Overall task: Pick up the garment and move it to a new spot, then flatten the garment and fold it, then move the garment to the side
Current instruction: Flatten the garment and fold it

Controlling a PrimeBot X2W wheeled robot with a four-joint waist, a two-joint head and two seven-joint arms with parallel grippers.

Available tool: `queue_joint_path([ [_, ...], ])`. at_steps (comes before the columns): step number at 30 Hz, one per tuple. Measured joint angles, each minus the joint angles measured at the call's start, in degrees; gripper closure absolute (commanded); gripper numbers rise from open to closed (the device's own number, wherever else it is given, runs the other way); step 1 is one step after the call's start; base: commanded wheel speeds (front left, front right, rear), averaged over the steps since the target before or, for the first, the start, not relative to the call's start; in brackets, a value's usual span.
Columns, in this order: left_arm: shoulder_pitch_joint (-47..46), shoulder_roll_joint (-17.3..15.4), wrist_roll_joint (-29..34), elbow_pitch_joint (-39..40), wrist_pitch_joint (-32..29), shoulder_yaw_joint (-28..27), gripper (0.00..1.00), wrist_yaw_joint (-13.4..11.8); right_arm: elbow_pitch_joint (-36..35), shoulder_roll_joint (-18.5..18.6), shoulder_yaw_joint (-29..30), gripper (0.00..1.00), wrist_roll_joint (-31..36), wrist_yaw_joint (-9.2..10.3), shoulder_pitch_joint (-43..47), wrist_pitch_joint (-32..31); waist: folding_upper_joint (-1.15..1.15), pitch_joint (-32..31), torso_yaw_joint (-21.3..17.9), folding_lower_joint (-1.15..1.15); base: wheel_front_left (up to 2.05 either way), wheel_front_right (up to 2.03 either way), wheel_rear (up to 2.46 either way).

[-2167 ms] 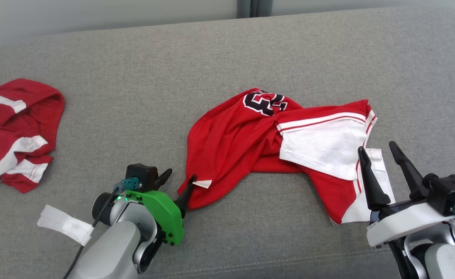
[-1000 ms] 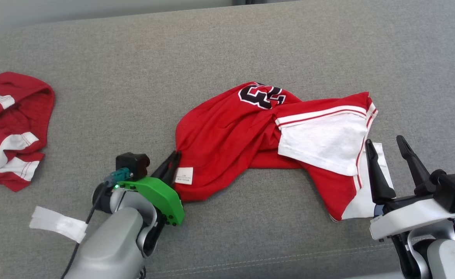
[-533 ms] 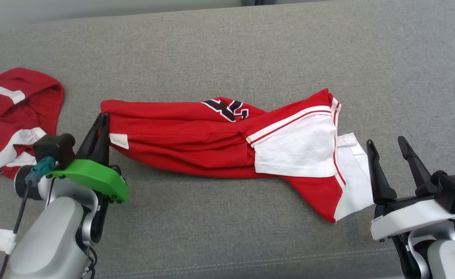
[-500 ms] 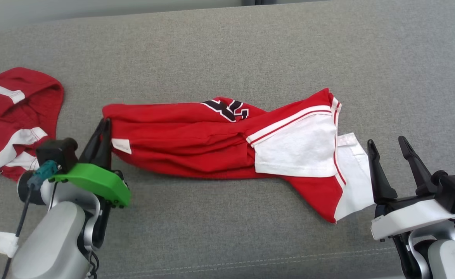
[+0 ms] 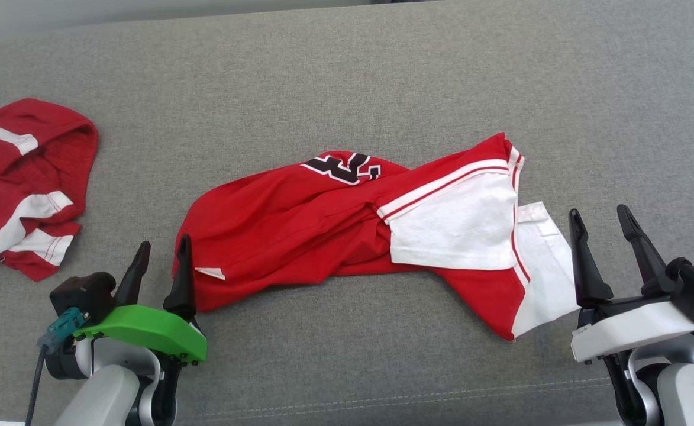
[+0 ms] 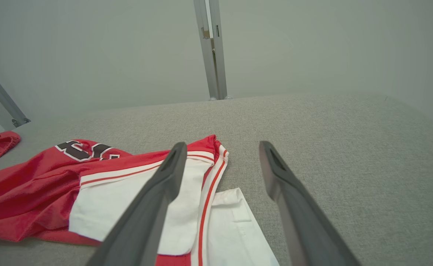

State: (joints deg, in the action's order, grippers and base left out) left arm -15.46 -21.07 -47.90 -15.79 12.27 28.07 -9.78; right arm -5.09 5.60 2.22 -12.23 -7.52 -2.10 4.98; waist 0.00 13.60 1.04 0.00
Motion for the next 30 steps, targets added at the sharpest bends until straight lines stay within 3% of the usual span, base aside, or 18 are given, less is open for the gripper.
queue_joint_path([
  [13, -0.26, -1.55, 6.68, 10.91, 2.55, -7.69, 0.0, -3.34, 1.33, -0.49, 0.08, 0.0, 0.48, 0.0, -1.74, 1.21, 0.0, -3.15, 0.88, 0.0, 0.0, 0.0, 0.0],
  [23, 5.36, 0.02, 16.37, 15.06, 2.77, -11.79, 0.0, -3.18, 3.28, -0.48, -2.0, 0.0, 1.97, 0.0, -1.32, 2.02, 0.0, -6.64, 0.75, 0.0, 0.0, 0.0, 0.0],
  [30, 10.43, 2.43, 19.96, 16.3, 2.77, -13.22, 0.0, -0.83, 4.06, -0.88, -2.83, 0.0, 2.04, 0.0, 1.43, 2.44, 0.0, -8.81, 1.11, 0.0, 0.0, 0.0, 0.0],
])
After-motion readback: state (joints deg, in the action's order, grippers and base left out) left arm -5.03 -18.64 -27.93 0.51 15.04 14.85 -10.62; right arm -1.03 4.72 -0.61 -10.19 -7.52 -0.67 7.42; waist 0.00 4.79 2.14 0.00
